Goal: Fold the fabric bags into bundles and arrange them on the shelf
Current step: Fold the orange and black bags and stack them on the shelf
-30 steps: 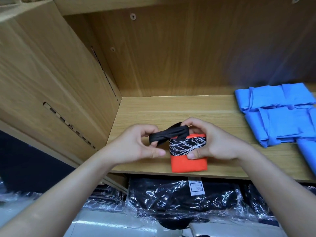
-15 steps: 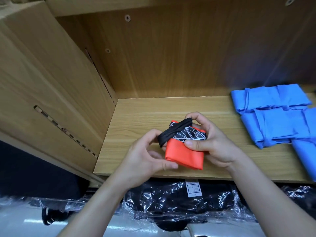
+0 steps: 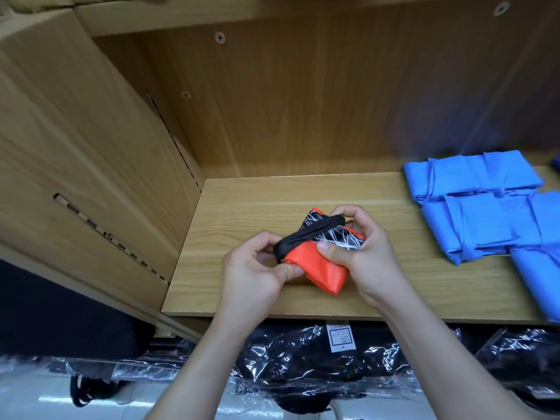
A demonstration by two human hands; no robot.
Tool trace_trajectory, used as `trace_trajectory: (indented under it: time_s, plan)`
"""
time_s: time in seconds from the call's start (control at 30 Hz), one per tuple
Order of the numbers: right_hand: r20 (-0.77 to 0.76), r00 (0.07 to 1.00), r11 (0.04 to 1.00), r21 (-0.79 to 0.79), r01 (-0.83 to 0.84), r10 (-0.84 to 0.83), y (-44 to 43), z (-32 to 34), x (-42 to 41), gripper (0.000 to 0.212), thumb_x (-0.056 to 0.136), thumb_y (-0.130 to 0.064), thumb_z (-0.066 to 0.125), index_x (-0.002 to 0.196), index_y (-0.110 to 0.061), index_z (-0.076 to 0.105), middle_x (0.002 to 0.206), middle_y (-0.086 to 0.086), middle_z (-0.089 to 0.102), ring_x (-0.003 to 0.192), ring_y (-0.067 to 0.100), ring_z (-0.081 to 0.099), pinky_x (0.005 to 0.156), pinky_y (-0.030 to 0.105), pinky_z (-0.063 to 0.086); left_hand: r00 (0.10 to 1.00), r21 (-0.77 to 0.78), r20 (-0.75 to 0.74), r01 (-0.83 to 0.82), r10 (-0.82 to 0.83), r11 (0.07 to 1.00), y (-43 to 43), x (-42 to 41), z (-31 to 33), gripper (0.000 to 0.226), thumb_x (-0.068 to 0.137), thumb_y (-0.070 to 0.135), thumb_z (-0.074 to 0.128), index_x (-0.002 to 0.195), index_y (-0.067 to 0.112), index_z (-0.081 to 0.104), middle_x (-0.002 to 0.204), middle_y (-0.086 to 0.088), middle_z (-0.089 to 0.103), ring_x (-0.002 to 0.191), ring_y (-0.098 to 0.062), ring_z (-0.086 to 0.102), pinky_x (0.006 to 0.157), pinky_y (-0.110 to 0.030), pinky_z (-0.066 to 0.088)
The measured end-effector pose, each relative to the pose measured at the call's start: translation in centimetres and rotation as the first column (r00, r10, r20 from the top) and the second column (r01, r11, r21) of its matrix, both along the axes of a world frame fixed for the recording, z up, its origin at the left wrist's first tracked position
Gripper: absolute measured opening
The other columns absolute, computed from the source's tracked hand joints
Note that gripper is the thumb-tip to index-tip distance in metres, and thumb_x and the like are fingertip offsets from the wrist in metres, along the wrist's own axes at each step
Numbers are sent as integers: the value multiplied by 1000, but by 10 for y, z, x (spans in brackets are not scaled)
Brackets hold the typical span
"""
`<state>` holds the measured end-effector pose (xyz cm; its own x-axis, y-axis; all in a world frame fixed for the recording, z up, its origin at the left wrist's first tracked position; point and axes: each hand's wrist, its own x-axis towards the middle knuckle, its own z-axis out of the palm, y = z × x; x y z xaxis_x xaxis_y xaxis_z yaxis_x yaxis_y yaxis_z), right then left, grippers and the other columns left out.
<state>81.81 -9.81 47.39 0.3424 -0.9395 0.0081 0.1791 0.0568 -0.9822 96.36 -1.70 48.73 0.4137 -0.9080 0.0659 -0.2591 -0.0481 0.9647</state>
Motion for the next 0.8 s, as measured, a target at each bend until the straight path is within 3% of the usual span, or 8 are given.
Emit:
trace_trajectory:
  time_s: [0.23,0.33,0.4,0.5,0.57,0.63,0.73,0.8]
  plan:
    - [153,987,994,103,23,-38,0,6,0,46,60,4,81,95,-20,64,93,6,69,82,16,64,73,28,54,979,24,-113,173,-169,985,-9,9,15,40,74,-7,76,76,30,62,74,13,67,72,-9,64,53,-18,48]
    - [139,980,987,86,133,-144,-3,9,0,42,66,13,76,91,-18,65,88,2,70,80,15,64,76,31,53,946,14,-179,277,-270,961,-9,8,18,21,89,-3,62,92,17,59,91,7,63,85,-12,65,62,-27,57]
    - [126,971,979,65,195,-202,-4,8,2,41,67,13,76,88,-20,66,87,0,70,81,16,64,80,35,53,970,-21,-139,197,-198,980,-11,3,18,21,89,-2,63,91,19,61,91,6,63,84,-11,66,64,-29,59]
    - [112,926,932,37,360,-362,-2,7,14,40,66,6,80,83,-28,67,85,-7,67,82,16,64,82,37,52,993,-91,-89,-81,73,993,-17,-10,16,32,84,-4,68,83,28,64,83,4,62,67,-6,66,53,-26,57]
    - [79,868,868,-42,495,-491,-3,8,22,38,63,-3,77,81,-34,65,85,-17,65,86,13,61,84,34,50,984,-181,35,-167,176,969,-23,-22,9,34,83,0,71,79,33,63,81,6,64,55,-9,65,49,-28,55]
    - [72,823,817,-100,568,-563,-8,11,28,39,65,2,72,83,-32,61,82,-23,62,85,4,57,85,29,47,954,-262,168,-199,247,945,-26,-32,3,26,77,11,69,76,35,60,75,8,64,54,-6,61,54,-26,54]
    - [83,788,776,-140,615,-610,-9,12,29,45,69,10,68,87,-29,58,85,-18,61,86,-1,55,89,24,45,967,-240,106,-200,231,950,-30,-32,-1,14,67,29,65,74,41,64,68,14,62,56,-2,57,59,-21,51]
    - [82,783,770,-144,622,-617,-7,10,29,46,71,13,67,88,-29,57,85,-19,59,83,-8,52,86,15,41,987,-176,34,-150,158,973,-27,-31,1,17,66,26,72,75,39,68,67,15,65,57,-3,58,60,-20,52]
